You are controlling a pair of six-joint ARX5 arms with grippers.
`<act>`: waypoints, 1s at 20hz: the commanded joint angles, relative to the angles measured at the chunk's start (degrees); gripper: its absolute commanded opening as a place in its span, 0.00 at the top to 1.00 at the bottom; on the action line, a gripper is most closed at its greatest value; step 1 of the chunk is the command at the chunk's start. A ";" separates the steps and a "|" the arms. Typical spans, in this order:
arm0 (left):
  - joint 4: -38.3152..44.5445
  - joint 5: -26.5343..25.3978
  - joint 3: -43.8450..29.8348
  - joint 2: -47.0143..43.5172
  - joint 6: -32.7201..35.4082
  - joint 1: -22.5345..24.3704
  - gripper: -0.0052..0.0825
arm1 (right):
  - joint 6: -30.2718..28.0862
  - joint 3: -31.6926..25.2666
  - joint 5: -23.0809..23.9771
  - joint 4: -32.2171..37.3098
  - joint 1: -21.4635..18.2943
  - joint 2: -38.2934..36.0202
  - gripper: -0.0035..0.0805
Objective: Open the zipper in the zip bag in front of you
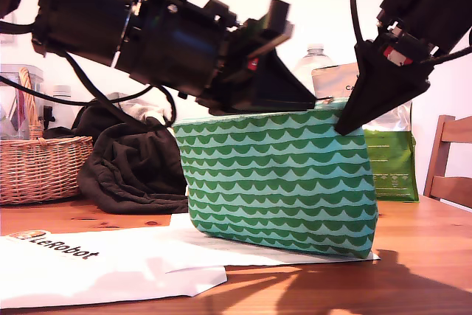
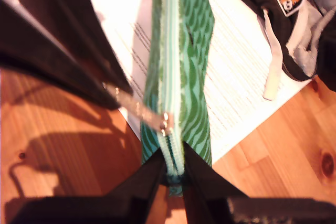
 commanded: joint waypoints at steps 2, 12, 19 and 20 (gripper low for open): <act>-1.16 -0.28 0.13 -2.64 -0.33 2.21 0.97 | -0.39 -0.09 1.55 -0.81 -0.59 0.09 0.97; -6.54 0.33 0.13 -2.69 -0.04 8.20 0.97 | -0.42 -0.09 3.02 -1.46 -0.59 0.09 0.97; -9.94 0.28 0.13 -2.69 0.39 14.99 0.97 | -0.39 -0.09 3.02 -1.46 -0.61 0.09 0.97; -10.10 0.28 0.13 -2.69 0.39 16.04 0.97 | -0.39 -0.09 3.02 -1.46 -0.59 0.09 0.97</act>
